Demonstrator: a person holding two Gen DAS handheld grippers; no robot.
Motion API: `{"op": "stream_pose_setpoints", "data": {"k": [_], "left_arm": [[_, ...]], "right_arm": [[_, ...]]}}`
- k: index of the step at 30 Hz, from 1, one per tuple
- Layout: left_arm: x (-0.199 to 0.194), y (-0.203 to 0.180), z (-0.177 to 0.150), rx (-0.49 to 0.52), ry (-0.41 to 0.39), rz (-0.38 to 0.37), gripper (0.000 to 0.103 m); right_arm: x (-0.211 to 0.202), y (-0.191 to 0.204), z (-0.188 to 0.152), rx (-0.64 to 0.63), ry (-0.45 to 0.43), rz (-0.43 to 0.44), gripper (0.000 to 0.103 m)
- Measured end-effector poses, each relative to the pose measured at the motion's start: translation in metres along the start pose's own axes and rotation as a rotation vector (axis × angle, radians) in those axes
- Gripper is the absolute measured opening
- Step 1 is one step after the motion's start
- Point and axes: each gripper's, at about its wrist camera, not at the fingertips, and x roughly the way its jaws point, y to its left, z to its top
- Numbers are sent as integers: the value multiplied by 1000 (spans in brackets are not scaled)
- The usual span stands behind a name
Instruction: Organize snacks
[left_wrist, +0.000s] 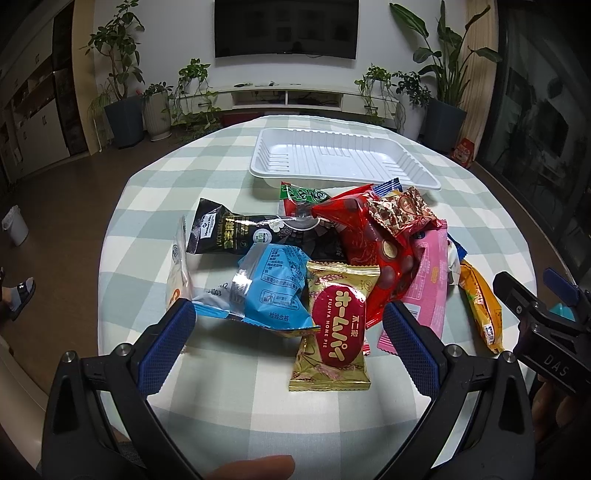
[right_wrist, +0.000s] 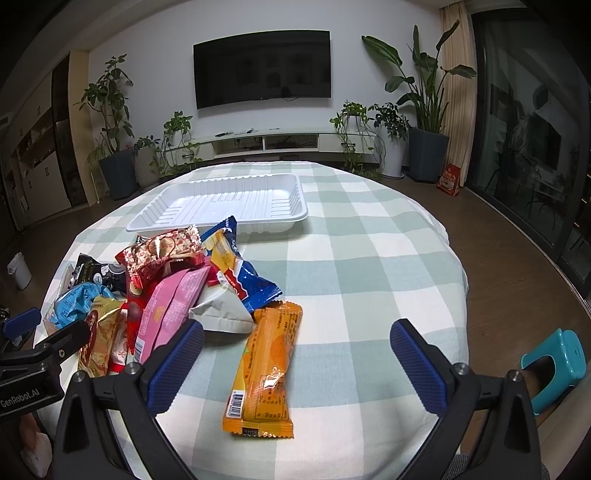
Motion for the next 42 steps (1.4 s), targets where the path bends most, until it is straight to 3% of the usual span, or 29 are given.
{"op": "stream_pose_setpoints", "data": {"k": [42], "left_arm": [[1, 1, 0, -3, 1, -3, 103]], "right_arm": [[4, -1, -5, -8, 16, -6, 103]]}}
